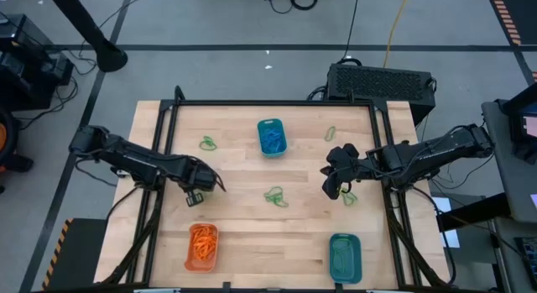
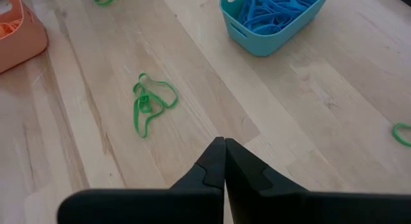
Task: Sort rubber bands into baskets
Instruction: Put the green rubber band into the bottom bin
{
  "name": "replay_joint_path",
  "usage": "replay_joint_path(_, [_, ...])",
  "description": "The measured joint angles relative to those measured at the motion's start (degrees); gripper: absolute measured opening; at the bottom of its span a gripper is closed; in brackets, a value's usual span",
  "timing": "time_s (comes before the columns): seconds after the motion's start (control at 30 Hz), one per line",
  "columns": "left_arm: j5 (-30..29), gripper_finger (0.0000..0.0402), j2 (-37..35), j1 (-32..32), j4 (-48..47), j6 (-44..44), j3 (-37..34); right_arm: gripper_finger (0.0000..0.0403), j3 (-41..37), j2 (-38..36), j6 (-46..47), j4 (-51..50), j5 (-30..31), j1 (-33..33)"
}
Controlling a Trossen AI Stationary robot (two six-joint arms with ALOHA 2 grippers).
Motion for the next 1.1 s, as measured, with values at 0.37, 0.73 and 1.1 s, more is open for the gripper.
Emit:
replay_joint_path(0.37, [1.2, 0.0003, -5.8, -7.5, 10.4, 0.1, 8.3, 0.0000, 0.0, 0.0, -0.2, 0.0, 0.0, 0.0])
replay_joint_path(0.73, [2.9, 0.0002, 0.3, -13.0, 48.2, 9.1, 8.9, 0.0000, 0.0, 0.0, -0.2, 0.2, 0.0, 0.0])
replay_joint_path(1.1, [7.0, 0.0002, 29.1, -13.2, 86.0, 18.0, 20.3, 0.0000, 0.0, 0.0, 0.0, 1.4, 0.0, 0.0])
